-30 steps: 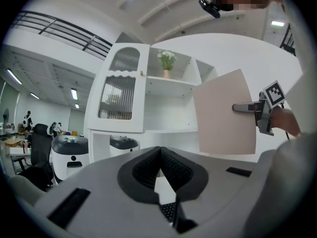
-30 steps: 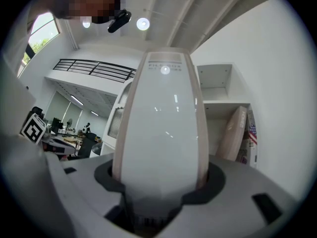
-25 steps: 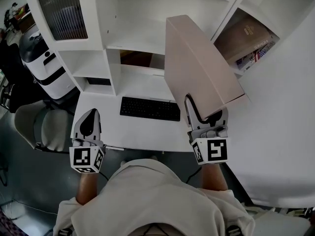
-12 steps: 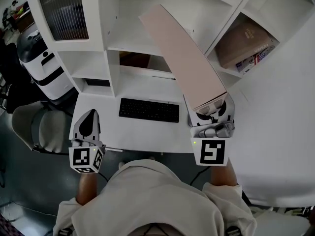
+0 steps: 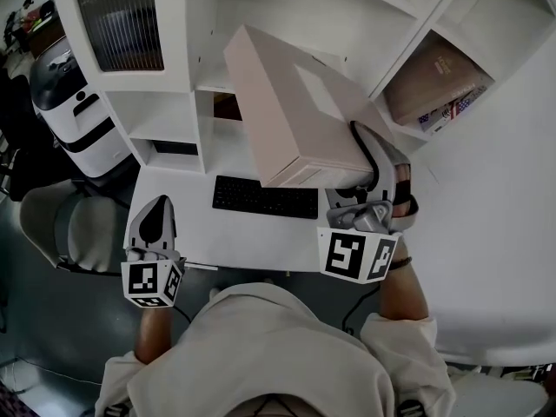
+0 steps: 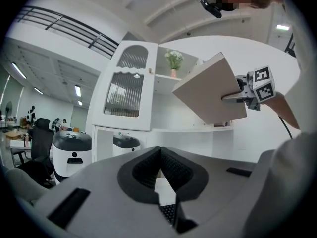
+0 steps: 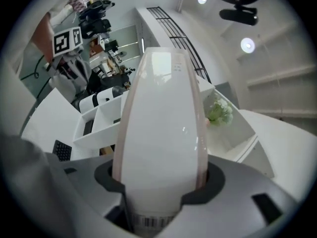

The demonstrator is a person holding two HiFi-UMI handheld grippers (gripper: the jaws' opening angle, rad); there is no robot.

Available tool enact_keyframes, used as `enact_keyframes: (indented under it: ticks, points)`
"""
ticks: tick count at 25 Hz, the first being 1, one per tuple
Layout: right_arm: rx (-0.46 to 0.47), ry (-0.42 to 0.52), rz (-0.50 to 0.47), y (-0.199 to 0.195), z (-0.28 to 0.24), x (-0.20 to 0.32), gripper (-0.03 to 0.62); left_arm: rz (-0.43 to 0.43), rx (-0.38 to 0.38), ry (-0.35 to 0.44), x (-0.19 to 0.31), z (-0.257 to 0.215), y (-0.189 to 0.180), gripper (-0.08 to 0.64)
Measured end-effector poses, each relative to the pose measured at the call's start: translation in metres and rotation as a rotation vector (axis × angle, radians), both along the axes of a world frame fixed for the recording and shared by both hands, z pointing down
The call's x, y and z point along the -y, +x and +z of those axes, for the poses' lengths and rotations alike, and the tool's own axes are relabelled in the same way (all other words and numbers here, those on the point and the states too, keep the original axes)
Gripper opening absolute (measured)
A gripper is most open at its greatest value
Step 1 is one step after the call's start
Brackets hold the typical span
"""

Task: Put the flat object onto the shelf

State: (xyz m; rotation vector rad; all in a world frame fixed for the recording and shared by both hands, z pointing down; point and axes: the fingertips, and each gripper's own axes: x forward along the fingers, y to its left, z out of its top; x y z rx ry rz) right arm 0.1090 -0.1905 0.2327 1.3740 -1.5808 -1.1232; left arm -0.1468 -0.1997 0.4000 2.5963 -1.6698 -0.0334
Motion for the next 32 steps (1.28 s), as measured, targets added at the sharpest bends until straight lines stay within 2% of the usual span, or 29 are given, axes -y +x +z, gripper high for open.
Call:
enact_keyframes:
  ticks: [9, 24, 32]
  points:
    - [-0.191, -0.04, 0.053, -0.016, 0.02, 0.038, 0.282, -0.049, -0.015, -0.015, 0.002, 0.008, -0.028, -0.008]
    - [-0.395, -0.188, 0.152, -0.023, 0.085, 0.124, 0.282, -0.14, -0.026, -0.05, 0.009, 0.022, -0.068, -0.008]
    - [-0.425, -0.203, 0.175, -0.022, 0.105, 0.153, 0.299, -0.164, -0.023, -0.064, 0.014, 0.026, -0.076, -0.008]
